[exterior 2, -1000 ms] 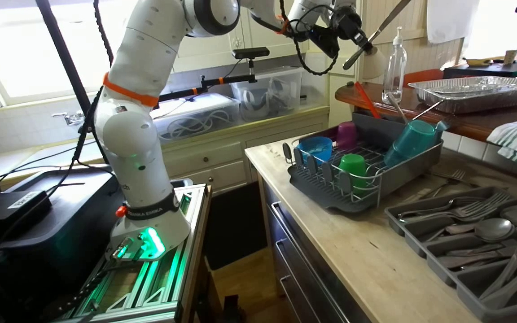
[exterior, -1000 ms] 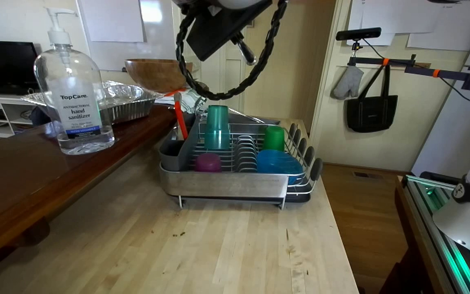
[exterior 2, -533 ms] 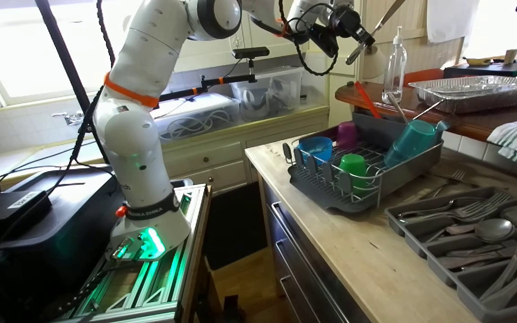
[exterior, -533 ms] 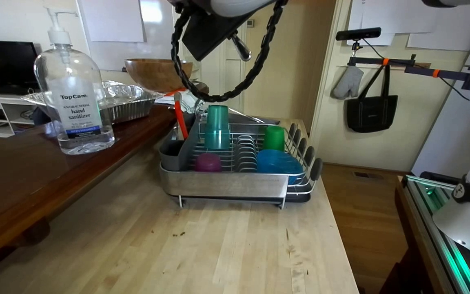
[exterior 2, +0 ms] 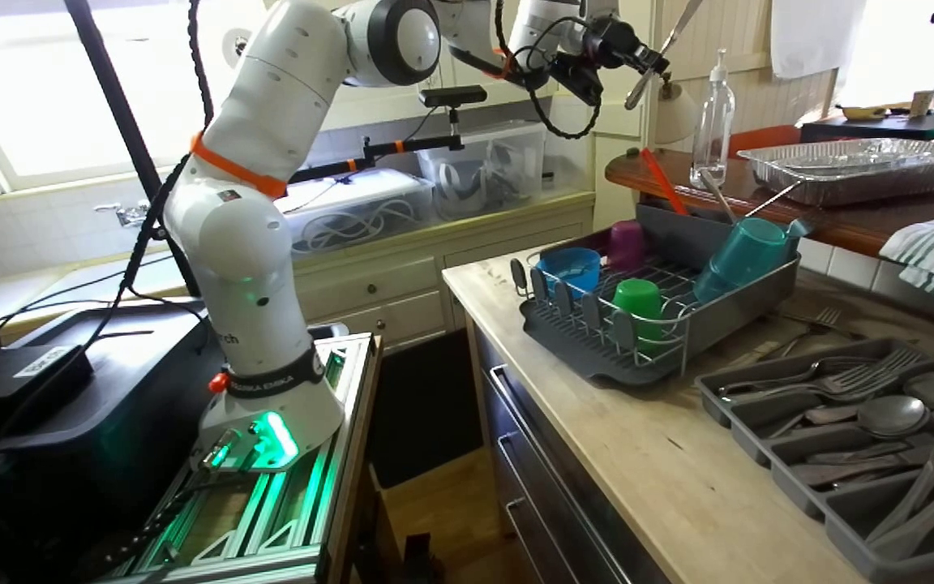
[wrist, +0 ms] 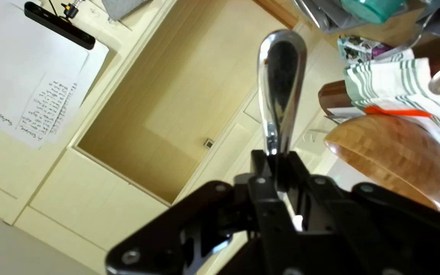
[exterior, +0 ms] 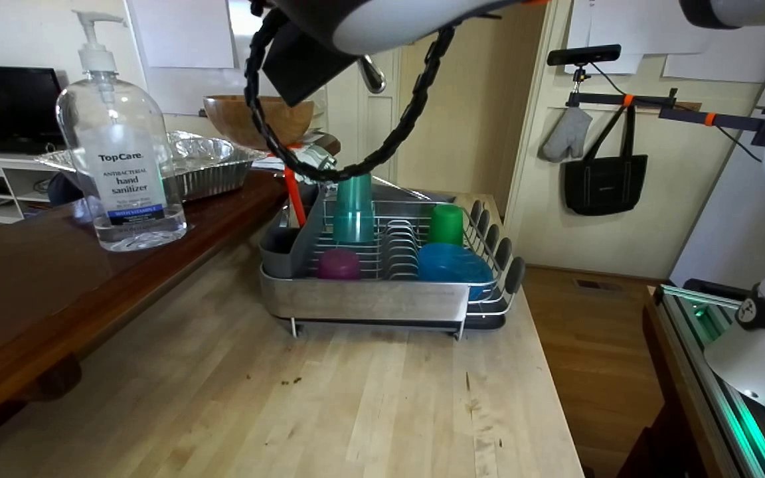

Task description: Move a knife from the cutlery holder to the plate rack

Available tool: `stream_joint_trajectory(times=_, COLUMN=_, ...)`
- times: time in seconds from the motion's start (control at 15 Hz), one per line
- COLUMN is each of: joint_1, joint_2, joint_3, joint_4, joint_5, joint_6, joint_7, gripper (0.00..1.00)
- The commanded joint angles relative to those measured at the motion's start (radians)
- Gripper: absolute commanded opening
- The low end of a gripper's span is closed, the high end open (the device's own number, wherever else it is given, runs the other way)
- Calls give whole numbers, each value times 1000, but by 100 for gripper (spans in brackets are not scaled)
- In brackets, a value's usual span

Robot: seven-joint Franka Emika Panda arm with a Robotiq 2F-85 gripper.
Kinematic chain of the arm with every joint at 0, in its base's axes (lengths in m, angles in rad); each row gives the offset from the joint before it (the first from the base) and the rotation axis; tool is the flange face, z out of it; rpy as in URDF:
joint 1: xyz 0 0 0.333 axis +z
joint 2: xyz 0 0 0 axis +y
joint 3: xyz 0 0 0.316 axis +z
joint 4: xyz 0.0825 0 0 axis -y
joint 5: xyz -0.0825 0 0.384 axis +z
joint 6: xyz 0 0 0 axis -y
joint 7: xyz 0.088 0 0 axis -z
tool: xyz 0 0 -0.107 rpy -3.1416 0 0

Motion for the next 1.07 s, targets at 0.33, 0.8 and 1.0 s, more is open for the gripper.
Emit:
stream_joint_trajectory(times=0.33, joint_1=69, joint_2=152, joint_3=-7, joint_4=110, joint_5=-144, joint_6=214, joint_7=218, gripper=4)
stream_joint_trajectory(times=0.8, joint_1=55, joint_2=218, joint_3=-35, joint_4=109, joint_5=-176, joint_6=460, joint_7=402, gripper=4)
stream_joint_trajectory(times=1.0, joint_1=57, joint_2=235, joint_3=-43, joint_4=115, joint_5=-177, joint_6=502, joint_7=415, gripper=4)
